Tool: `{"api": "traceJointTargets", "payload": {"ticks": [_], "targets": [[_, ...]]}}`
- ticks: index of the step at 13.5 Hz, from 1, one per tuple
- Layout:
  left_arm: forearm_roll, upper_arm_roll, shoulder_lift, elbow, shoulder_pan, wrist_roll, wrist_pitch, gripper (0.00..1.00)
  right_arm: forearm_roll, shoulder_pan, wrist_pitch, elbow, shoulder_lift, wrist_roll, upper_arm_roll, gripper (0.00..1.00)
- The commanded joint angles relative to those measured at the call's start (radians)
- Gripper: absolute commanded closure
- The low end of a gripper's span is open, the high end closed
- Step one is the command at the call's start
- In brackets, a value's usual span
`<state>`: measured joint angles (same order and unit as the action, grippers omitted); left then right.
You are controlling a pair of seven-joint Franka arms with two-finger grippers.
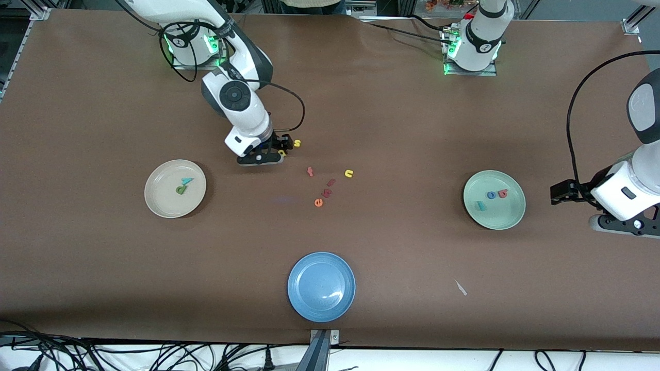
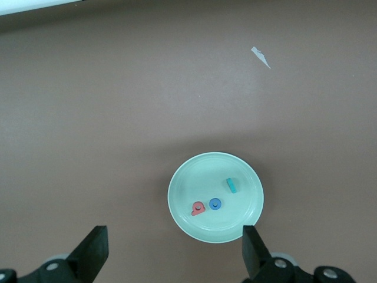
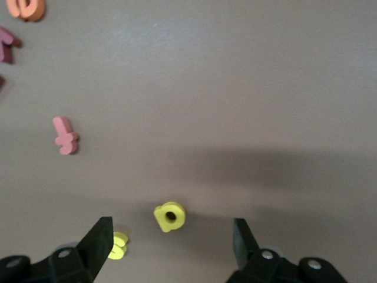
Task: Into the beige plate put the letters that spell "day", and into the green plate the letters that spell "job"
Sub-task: 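Move the right gripper back over the yellow letter among the letters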
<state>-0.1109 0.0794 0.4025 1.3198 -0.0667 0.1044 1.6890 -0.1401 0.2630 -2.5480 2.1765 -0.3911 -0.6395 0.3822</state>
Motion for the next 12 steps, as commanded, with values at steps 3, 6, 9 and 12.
{"api": "traceJointTargets", "payload": {"ticks": [3, 6, 9, 12], "targets": [[-0.018, 0.002, -0.013, 0.012, 0.004, -0.008, -0.011, 0.00, -0.141, -0.004, -0.105, 0.066, -0.008, 0.052, 0.012, 0.06], [-0.018, 0.002, -0.013, 0.012, 0.004, -0.008, -0.011, 0.00, -0.150, -0.004, -0.176, 0.100, -0.028, 0.087, 0.012, 0.06], [-0.018, 0.002, -0.013, 0.012, 0.004, -0.008, -0.011, 0.00, -0.190, -0.004, -0.201, 0.123, -0.032, 0.087, 0.012, 0.06], [-0.018, 0.002, -0.011, 0.012, 0.004, -0.008, -0.011, 0.00, -0.193, -0.004, -0.228, 0.137, -0.041, 0.084, 0.010, 0.06]]}}
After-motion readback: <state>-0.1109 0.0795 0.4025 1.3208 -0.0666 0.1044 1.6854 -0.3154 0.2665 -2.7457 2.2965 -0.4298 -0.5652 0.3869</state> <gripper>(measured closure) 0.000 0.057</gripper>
